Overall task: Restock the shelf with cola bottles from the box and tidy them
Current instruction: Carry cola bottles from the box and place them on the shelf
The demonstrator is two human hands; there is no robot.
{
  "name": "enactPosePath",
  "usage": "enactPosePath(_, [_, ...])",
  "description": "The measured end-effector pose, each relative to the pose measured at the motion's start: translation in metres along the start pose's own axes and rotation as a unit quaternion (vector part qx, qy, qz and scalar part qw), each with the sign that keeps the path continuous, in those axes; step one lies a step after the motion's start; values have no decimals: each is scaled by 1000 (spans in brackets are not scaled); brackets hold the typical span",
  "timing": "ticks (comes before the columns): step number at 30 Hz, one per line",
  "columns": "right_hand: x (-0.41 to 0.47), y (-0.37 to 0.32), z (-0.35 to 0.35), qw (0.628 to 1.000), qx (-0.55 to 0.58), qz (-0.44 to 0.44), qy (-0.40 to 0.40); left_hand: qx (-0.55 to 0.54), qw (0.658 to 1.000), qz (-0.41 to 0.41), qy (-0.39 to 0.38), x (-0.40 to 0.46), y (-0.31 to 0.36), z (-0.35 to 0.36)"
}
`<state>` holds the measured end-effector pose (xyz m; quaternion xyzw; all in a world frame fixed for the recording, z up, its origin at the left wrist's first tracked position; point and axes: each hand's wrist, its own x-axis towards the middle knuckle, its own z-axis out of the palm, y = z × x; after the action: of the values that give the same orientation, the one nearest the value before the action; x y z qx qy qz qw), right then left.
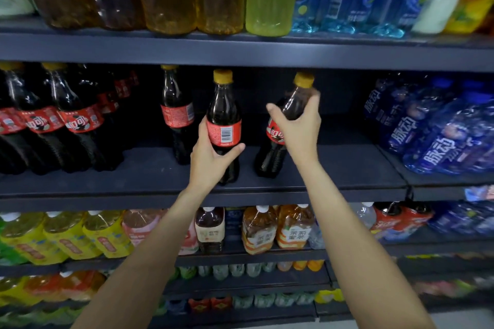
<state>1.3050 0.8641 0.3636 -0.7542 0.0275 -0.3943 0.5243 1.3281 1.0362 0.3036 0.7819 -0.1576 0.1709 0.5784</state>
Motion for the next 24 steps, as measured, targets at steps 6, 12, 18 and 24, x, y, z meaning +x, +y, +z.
enactPosePath(6, [-26,41,6,989,39,12,-143,54,998,6,-7,-3,-1,0])
enactPosePath(12, [-44,58,11,993,5,-11,-120,208,976,-12,55,-34,-16,7])
enactPosePath(18, [-22,73,39,997,-1,-23,-79,203,975,-13,92,9,-20,42])
enactPosePath(24, [30,101,80,998,18,-34,-49,236,968,16,84,62,-43,64])
